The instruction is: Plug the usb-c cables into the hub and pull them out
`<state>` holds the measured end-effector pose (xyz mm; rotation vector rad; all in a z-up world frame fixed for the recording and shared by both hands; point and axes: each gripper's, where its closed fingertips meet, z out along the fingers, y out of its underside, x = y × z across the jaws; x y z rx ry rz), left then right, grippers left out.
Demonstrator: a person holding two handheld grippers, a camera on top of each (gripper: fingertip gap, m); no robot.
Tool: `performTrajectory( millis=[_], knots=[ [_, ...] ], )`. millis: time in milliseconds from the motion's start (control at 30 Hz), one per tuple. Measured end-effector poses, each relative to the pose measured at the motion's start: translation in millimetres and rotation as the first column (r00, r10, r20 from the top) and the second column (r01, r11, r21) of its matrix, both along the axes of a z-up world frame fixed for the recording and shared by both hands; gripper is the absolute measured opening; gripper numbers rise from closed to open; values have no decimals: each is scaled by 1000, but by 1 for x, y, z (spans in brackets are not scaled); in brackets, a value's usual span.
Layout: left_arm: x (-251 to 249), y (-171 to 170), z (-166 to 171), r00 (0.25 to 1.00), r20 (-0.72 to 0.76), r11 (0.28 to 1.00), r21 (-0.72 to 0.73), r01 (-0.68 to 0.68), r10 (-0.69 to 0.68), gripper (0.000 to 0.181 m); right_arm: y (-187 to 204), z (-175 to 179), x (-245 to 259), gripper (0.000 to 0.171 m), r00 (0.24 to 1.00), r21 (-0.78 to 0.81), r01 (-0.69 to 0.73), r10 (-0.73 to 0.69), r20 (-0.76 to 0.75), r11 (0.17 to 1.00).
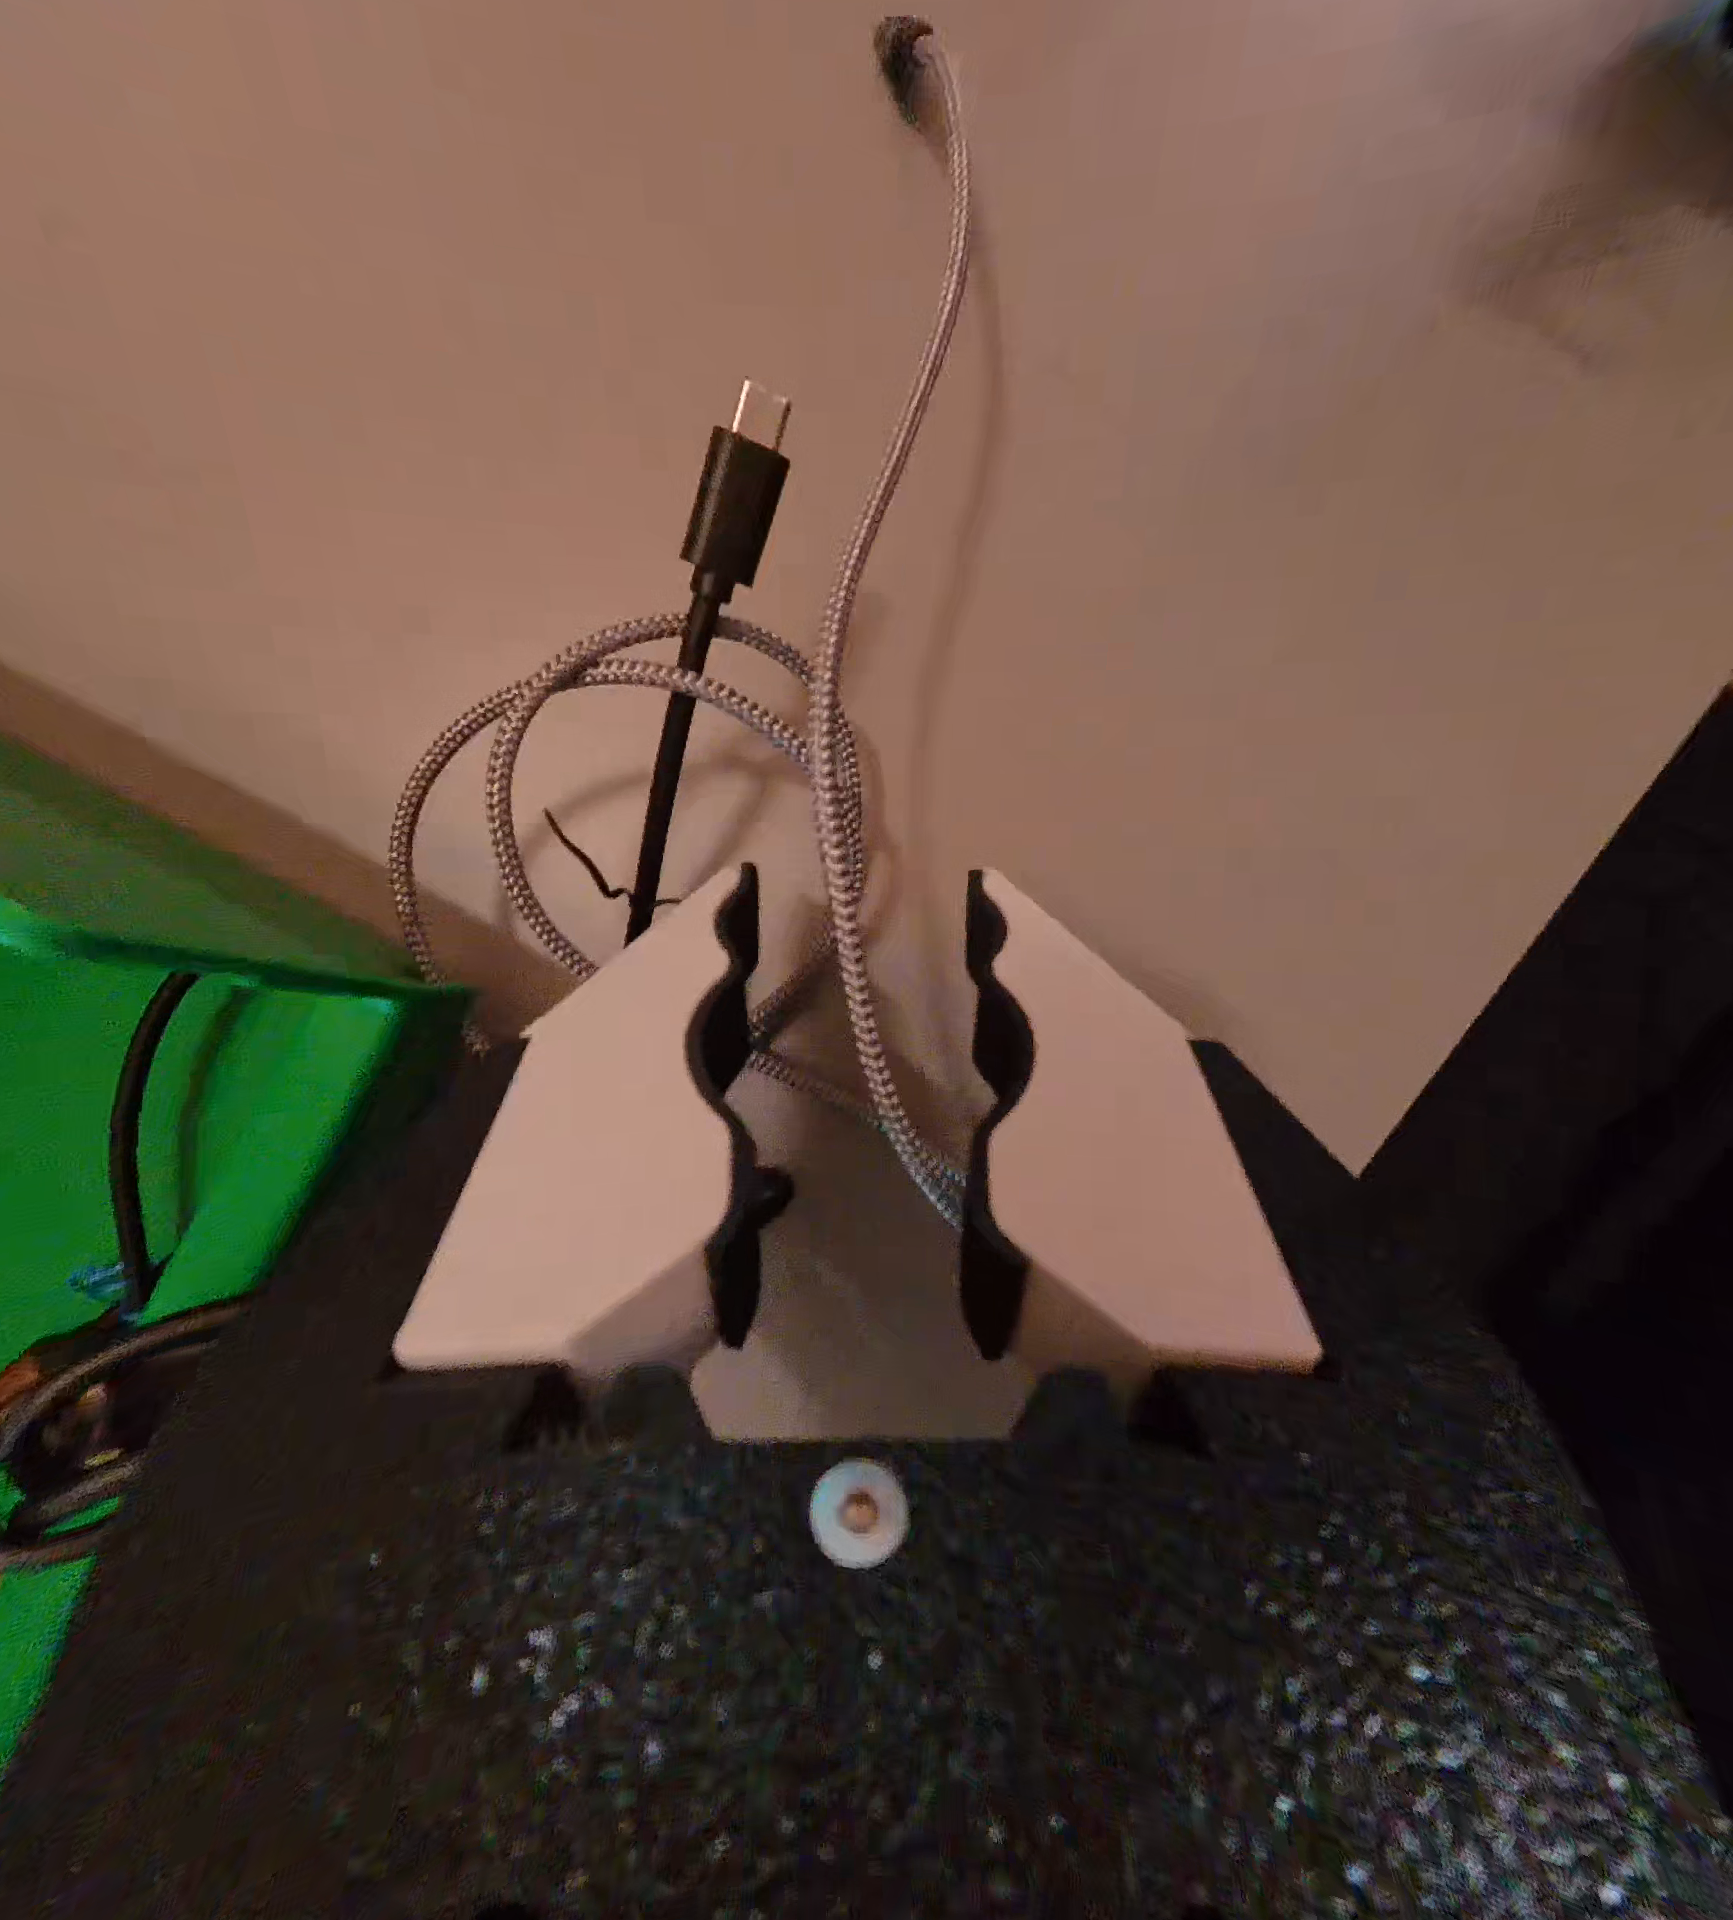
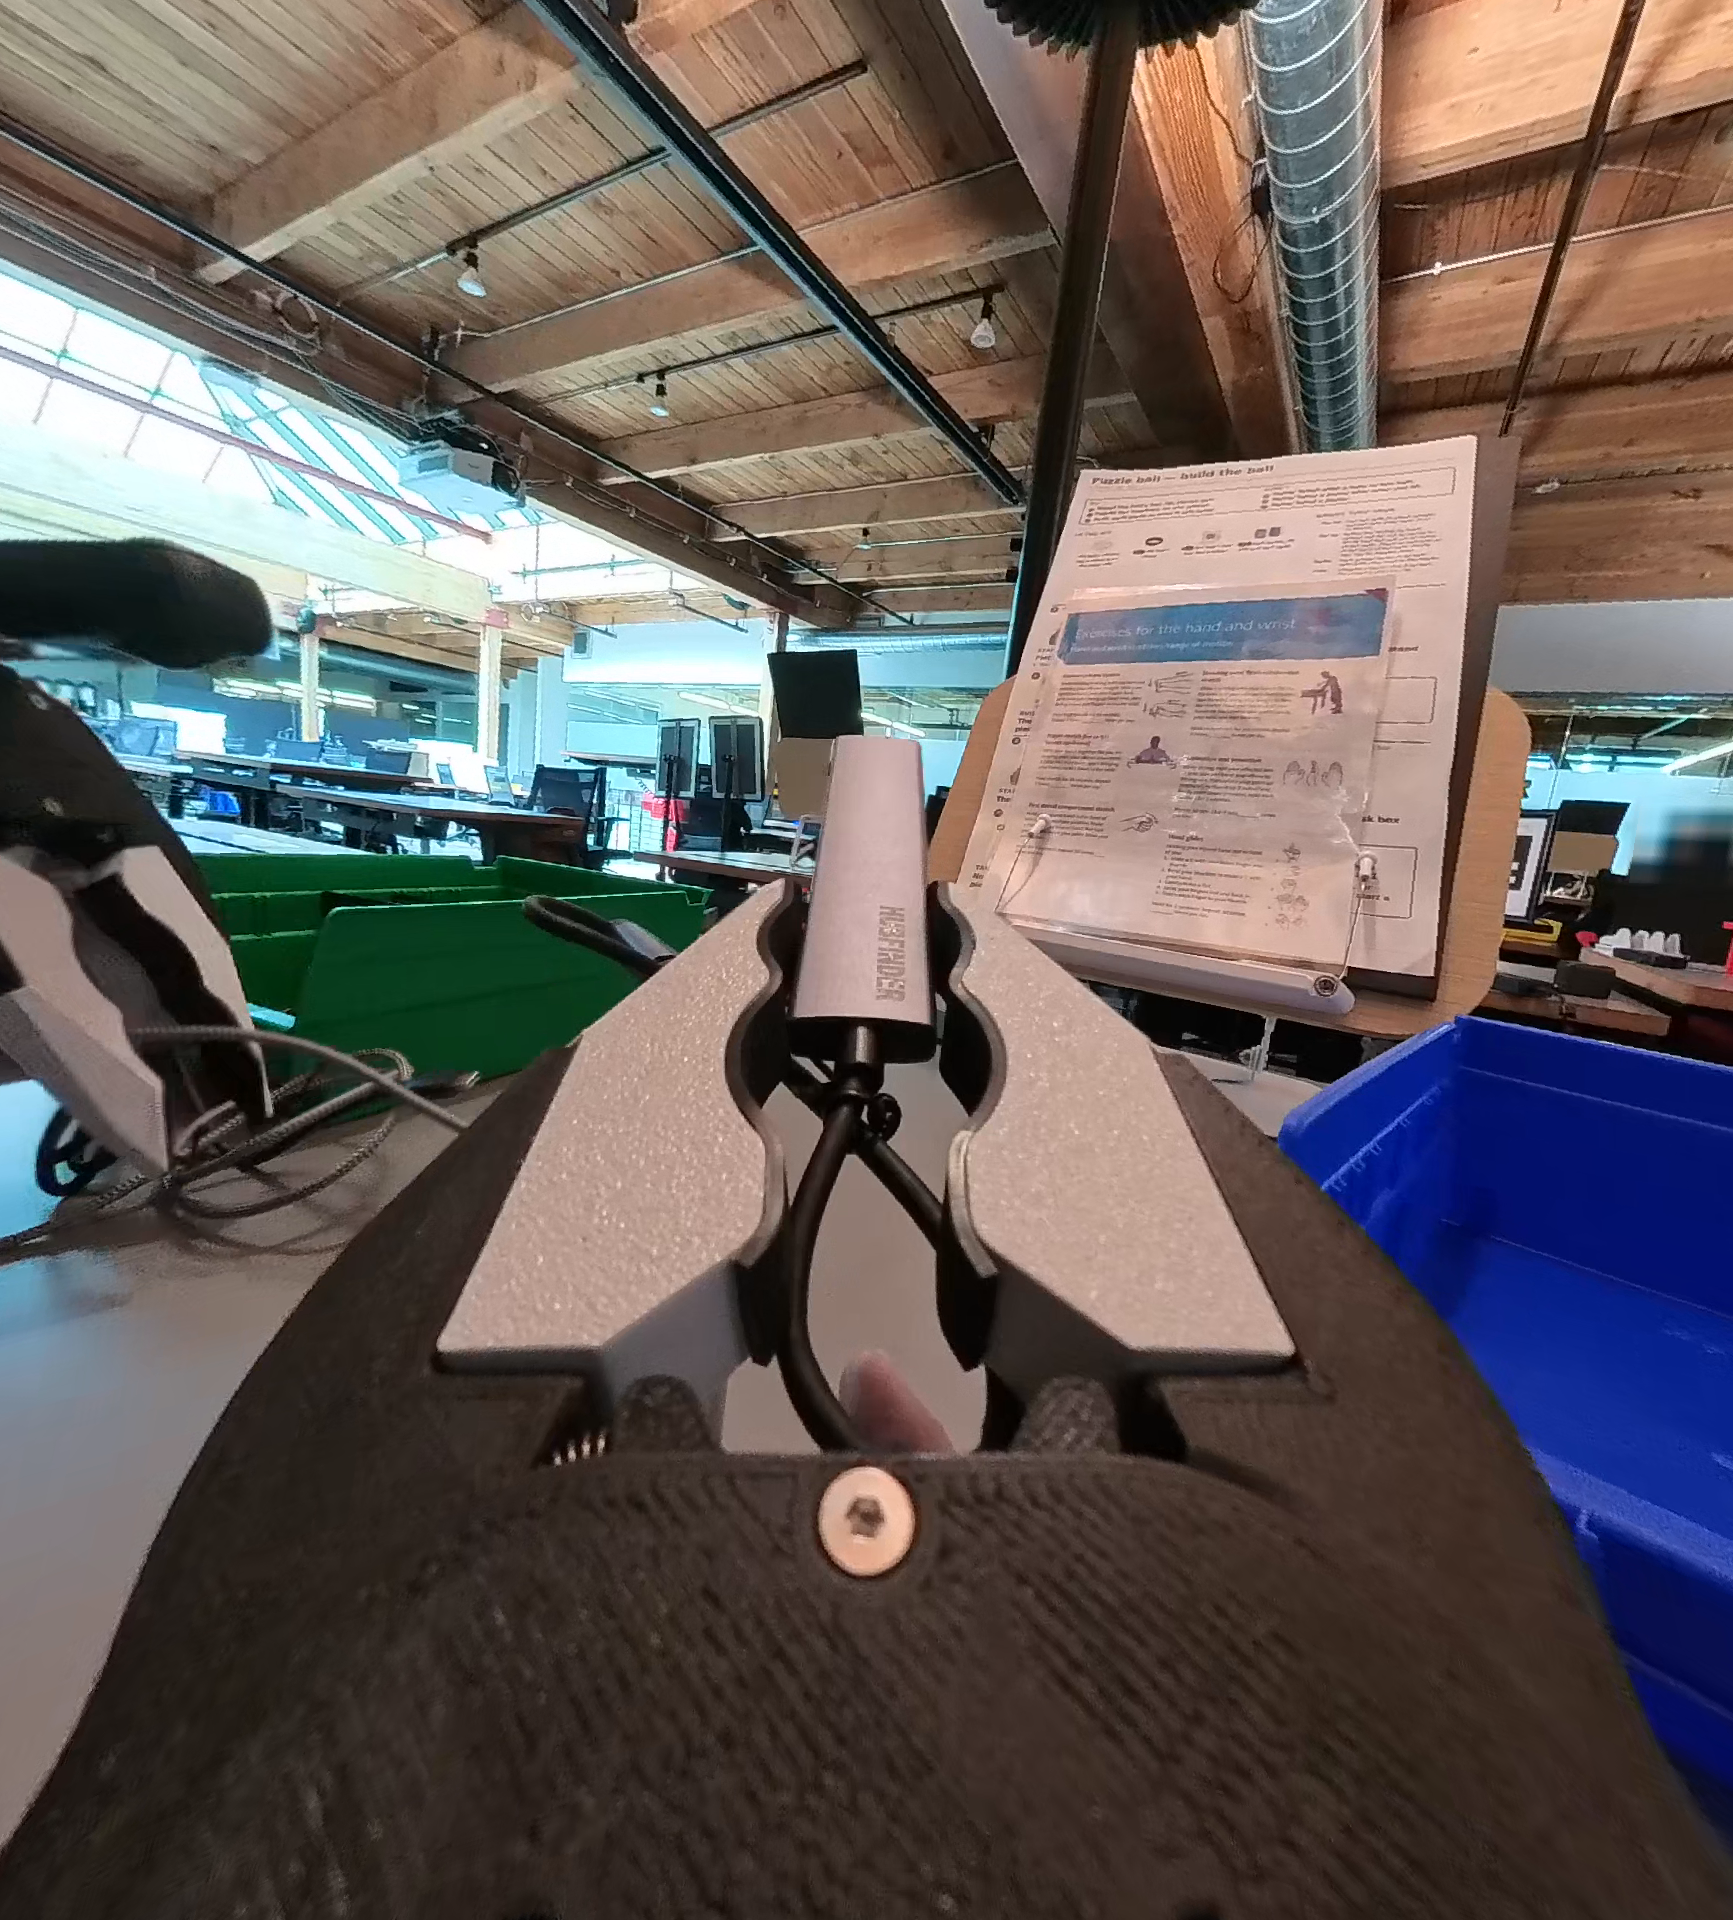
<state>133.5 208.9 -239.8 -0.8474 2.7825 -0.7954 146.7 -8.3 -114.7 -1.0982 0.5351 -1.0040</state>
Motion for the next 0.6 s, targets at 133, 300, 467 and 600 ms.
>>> performTrajectory(
  millis=[133, 300, 467, 600],
  knots=[
    [-6, -16, 21, 991, 134, 998, 62, -5, -3, 56, 0, -1, 0, 23, 1000, -5, 3, -3, -2, 1000],
    [-6, -80, 53, 921, 382, 996, 71, 55, -78, 60, 0, -1, 1, 24, 1000, -7, 4, -4, -6, 1000],
    [1, -128, 48, 943, 329, 999, 33, 38, -47, 65, -3, -1, 1, 23, 1000, 0, 14, -14, -7, 1000],
    [48, -141, 39, 956, 286, 996, -72, -51, 70, 60, -5, 0, 2, 23, 1000, 13, 18, -18, -9, 1000]
  ],
)
